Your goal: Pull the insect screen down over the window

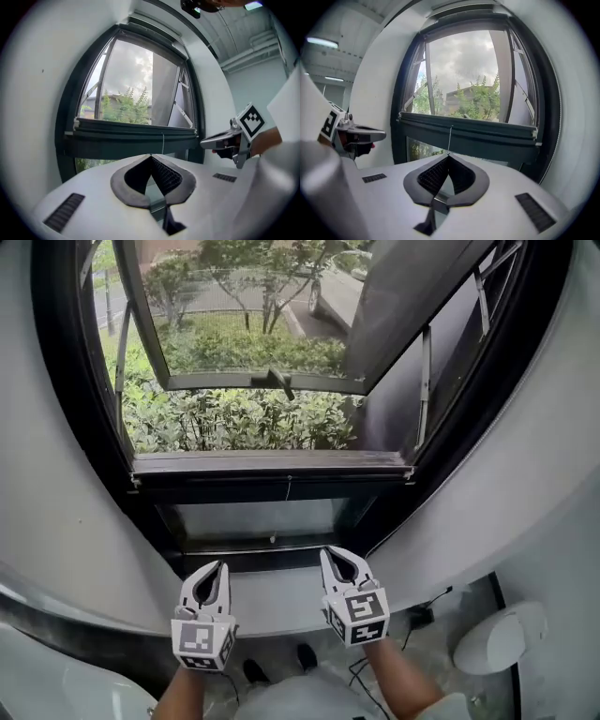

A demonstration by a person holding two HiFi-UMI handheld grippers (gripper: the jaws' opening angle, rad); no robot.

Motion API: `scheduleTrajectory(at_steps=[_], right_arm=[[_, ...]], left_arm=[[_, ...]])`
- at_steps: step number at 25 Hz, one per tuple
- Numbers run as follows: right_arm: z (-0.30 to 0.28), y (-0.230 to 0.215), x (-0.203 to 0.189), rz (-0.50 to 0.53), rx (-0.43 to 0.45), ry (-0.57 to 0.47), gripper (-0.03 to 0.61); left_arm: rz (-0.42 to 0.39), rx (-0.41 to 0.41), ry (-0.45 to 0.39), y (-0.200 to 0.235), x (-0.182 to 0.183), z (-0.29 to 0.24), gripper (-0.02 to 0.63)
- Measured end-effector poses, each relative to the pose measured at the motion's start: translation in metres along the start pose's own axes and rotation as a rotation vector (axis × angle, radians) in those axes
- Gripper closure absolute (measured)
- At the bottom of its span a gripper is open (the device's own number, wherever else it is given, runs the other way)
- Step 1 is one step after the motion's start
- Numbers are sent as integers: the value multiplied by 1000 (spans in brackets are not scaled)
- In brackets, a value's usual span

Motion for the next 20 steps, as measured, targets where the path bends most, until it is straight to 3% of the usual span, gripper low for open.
scheduleTrajectory(at_steps=[2,5,14,20], right_arm=[[7,14,-7,-35,13,-3,572],[19,31,-15,-50,42,-3,572],[71,43,-38,-60,168,-32,572],[131,15,-59,-14,251,-72,572]], left_arm=[[42,-34,0,-11,-9,7,601],[34,-32,11,-28,-20,22,601],[64,114,59,-82,-38,63,601],[32,226,51,-164,-39,91,601]])
Point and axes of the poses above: the fingertips, and each gripper's own axes: z backward along the fingers, y to its left, x out of its top, the point moved 1 cm from there along z, backward along the fingers, and after that the axes turned 3 degrees about x, right-handed, at the moved point
